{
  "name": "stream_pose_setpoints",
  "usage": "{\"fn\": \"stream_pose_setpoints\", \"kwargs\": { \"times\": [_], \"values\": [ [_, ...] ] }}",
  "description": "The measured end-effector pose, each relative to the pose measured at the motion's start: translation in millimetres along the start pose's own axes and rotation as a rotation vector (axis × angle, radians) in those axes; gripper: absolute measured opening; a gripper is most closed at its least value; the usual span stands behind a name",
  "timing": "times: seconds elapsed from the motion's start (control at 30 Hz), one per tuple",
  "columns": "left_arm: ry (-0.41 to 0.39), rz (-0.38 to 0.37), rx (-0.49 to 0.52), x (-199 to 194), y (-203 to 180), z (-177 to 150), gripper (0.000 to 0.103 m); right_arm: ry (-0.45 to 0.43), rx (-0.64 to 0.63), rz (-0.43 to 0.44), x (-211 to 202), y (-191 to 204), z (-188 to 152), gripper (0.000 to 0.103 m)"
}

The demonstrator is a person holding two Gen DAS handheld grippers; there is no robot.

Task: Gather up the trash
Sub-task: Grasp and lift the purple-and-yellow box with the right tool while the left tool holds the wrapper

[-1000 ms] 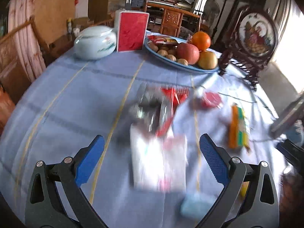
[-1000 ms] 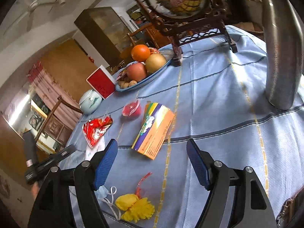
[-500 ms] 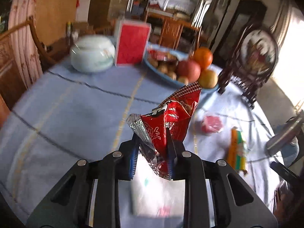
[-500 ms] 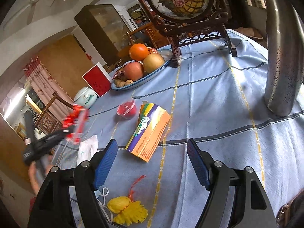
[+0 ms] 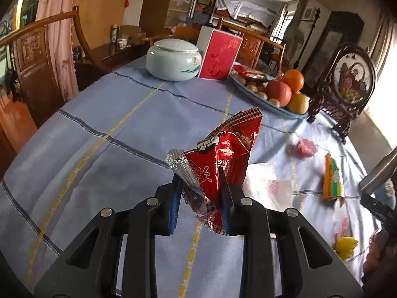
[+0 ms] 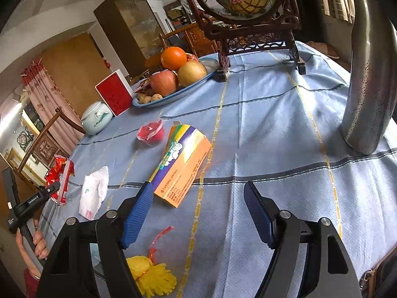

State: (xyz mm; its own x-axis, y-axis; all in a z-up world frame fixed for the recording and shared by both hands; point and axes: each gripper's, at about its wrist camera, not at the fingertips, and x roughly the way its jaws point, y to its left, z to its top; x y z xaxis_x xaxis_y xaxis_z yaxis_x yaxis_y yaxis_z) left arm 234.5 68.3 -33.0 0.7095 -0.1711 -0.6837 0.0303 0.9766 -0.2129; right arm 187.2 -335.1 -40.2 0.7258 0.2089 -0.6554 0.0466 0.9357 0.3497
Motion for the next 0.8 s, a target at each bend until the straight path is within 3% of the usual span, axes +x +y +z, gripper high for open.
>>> {"fn": "stream_pose_setpoints", "kwargs": {
  "times": [0.2, 0.53, 0.8],
  "values": [
    [0.033, 0.013, 0.004, 8, -1, -3, 0.031, 0.025, 0.003, 0.005, 6, 9, 3, 0.075],
    [0.050, 0.005, -0.008, 11, 2, -4, 0.031, 0.025, -0.038, -0.027, 37, 58, 33, 0.075],
    [0.067, 0.011, 0.002, 15, -1, -4, 0.031, 0.074, -0.019, -0.033, 62, 44, 28, 0.075]
  ]
}}
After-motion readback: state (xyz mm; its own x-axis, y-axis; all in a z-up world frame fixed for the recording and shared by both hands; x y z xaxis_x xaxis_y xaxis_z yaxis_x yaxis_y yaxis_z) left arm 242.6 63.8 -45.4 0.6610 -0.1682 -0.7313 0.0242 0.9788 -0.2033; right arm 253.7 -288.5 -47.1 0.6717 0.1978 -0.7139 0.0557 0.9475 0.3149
